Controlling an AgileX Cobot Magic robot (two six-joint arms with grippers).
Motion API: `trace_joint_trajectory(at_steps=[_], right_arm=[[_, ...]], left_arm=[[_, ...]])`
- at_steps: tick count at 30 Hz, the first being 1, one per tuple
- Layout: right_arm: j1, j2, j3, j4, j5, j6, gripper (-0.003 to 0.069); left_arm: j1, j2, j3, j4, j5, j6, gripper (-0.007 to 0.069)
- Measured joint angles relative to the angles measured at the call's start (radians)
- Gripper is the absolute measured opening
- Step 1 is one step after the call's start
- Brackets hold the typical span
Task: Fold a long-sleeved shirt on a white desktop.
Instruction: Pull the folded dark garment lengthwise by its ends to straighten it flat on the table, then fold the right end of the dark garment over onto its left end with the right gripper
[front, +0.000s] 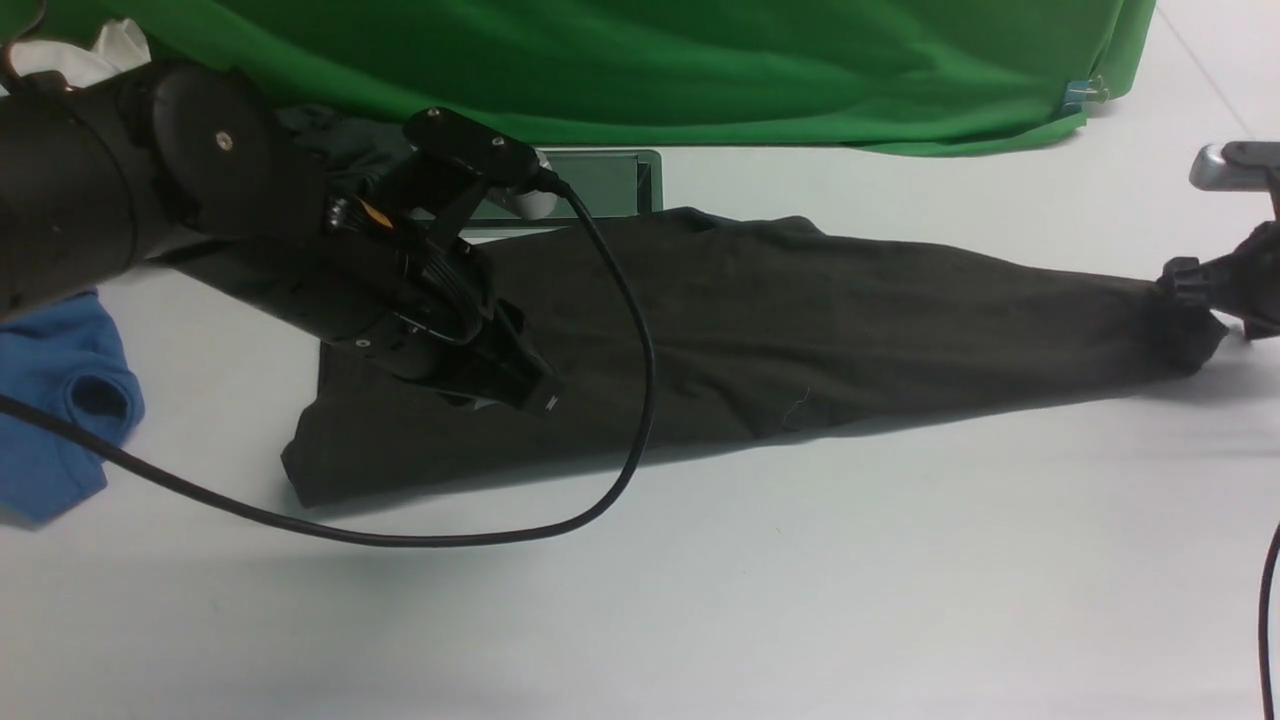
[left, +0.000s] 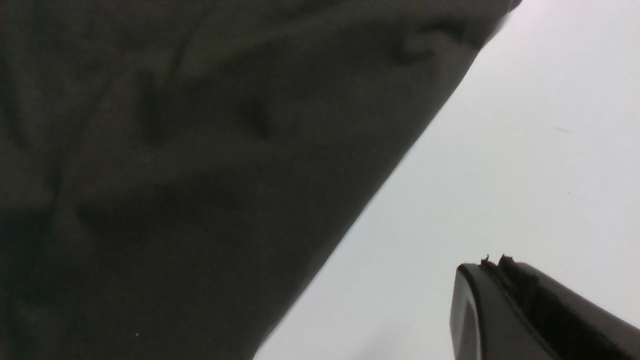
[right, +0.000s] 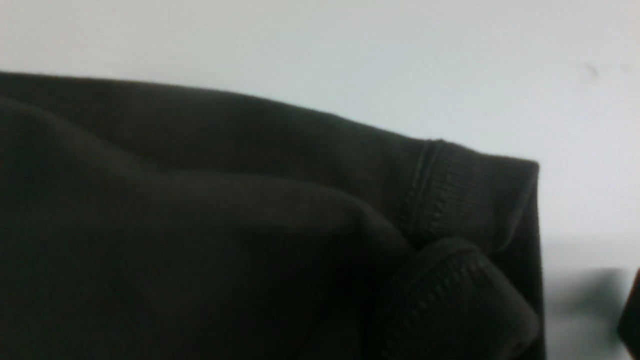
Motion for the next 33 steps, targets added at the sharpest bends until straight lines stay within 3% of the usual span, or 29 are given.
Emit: trace_joint_trajectory(at_steps=[4, 10, 11, 12, 13, 17, 25, 33], right_arm=[[-0.001, 0.006, -0.007, 0.029, -0.002, -0.034, 0.0541], [0.000, 0.004, -0.008, 0.069, 0.021, -0.067, 0.0181], [0.000, 0.004, -0.008, 0.069, 0.021, -0.067, 0.0181], [0.000, -0.003, -0.008, 0.071, 0.040, -0.067, 0.0096], [-0.001, -0.010, -0.007, 0.068, 0.060, -0.069, 0.0064], [-0.015, -0.072, 0.002, 0.015, 0.143, -0.058, 0.0041], [-0.127, -0.308, 0.003, -0.169, 0.302, 0.151, 0.0040], [-0.102, -0.468, 0.003, -0.119, 0.369, 0.166, 0.0040]], left_arm=[[0.000, 0.000, 0.000, 0.000, 0.000, 0.000, 0.0017], [0.000, -0.003, 0.001, 0.000, 0.000, 0.012, 0.0017], [0.000, -0.004, 0.001, 0.000, 0.000, 0.013, 0.0017], [0.000, -0.013, 0.001, 0.000, 0.000, 0.019, 0.0017], [0.000, -0.027, 0.001, 0.000, 0.001, 0.022, 0.0017], [0.000, -0.100, 0.002, 0.000, 0.002, 0.029, 0.0017], [0.000, -0.334, 0.029, -0.001, 0.057, -0.003, 0.0017], [0.000, -0.416, 0.108, -0.002, -0.037, -0.008, 0.0017]])
